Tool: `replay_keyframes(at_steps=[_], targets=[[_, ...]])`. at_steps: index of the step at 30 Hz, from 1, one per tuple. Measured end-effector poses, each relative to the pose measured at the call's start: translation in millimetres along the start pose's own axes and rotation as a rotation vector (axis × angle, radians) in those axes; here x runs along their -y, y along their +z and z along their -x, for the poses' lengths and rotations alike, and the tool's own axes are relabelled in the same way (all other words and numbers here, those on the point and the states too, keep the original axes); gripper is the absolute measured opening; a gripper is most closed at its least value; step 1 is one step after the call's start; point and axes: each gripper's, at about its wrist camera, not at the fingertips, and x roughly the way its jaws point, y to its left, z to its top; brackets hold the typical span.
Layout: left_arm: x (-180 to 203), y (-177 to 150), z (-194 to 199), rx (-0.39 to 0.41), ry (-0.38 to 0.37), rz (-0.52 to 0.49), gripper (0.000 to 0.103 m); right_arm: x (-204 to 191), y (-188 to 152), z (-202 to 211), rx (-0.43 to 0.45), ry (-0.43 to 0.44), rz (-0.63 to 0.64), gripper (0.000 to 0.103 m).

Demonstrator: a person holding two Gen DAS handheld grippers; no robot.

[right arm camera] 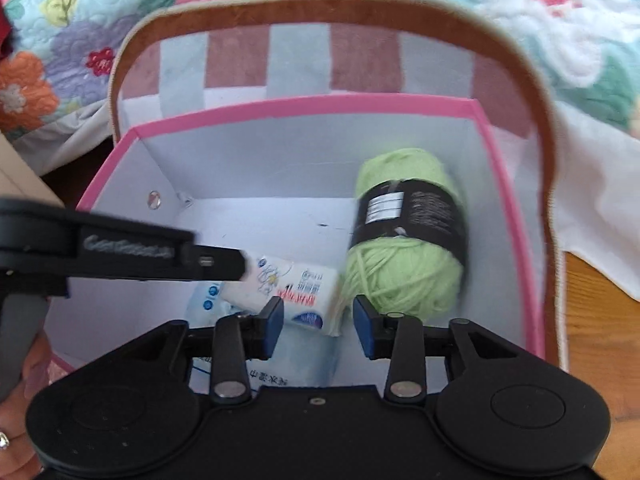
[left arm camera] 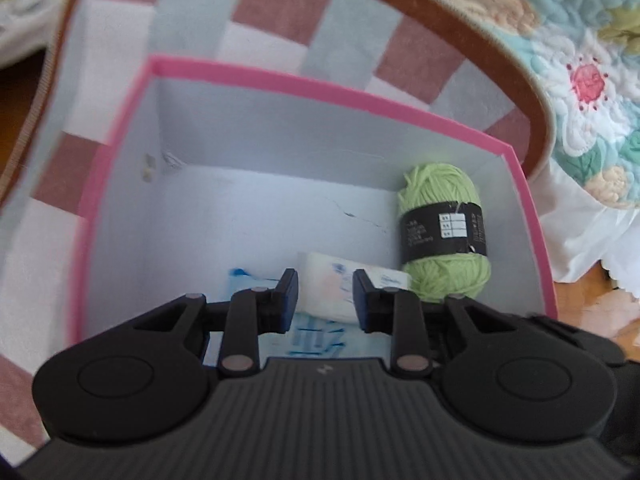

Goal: Organize objects

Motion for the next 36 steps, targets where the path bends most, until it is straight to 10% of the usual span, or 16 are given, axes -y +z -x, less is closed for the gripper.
replay_keyframes(at_steps=[18,28,36], targets=[[27.7,-8.4,152.1,-0.148,0.012,-0.327,0.047,-18.4,-9.8,145.5,-0.064,0.224,0.009,0.062],[11.8,-39.2,146.0,-0.269,0.035,-0.314,0.052,-56.3,-61.7,154.7,-0.131,0.293,0.082,0.070],[18.1,-62.1,143.0,-0.204,0.012,-0.453,0.059,-73.9,-94.3,139.3,-0.077,0.376,0.121,0.075]])
